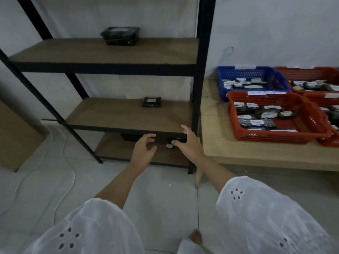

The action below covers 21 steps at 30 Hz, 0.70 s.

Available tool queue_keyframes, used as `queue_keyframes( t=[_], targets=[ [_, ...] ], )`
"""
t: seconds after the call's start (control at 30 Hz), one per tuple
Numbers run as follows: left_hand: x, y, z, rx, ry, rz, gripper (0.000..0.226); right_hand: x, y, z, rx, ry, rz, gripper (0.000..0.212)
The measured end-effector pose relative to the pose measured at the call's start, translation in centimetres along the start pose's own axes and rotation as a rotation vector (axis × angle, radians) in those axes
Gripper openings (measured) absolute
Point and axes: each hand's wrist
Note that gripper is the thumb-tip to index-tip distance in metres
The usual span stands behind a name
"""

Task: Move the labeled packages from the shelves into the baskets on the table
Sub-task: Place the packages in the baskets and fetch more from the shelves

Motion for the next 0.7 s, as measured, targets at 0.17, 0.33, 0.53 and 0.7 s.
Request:
queue_keyframes(
  t=[0.17,0.33,0.53,0.7],
  targets=[
    [2.2,-0.5,3.2,0.076,0.019,-0.016,0.040,-1.1,-2.7,3.2,0.049,-0.061,0.015,0.073],
    [6.0,-2.8,7.0,0.136,0.072,0.005,0.043,-4.5,-5.5,7.9,0.074,-0.144,0.062,0.070],
    [15.4,-9.5,10.8,0.187,0.159,-0.044,0.035,-14.6,-11.9,12.9,0.066,-0.204,0.097,0.062],
    [25.7,-18.0,14.8,0.223,0.153,-0.102,0.031,-26.9,-18.5,17.7,-0.005,-0.215,0.120,0.060]
  ],
)
Point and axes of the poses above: each hand's wrist, its own z-axis towards the middle knuckle, its own y-axis out of the back of the hand, x = y × z, and after that the axes turned 10 degrees about z, right-handed
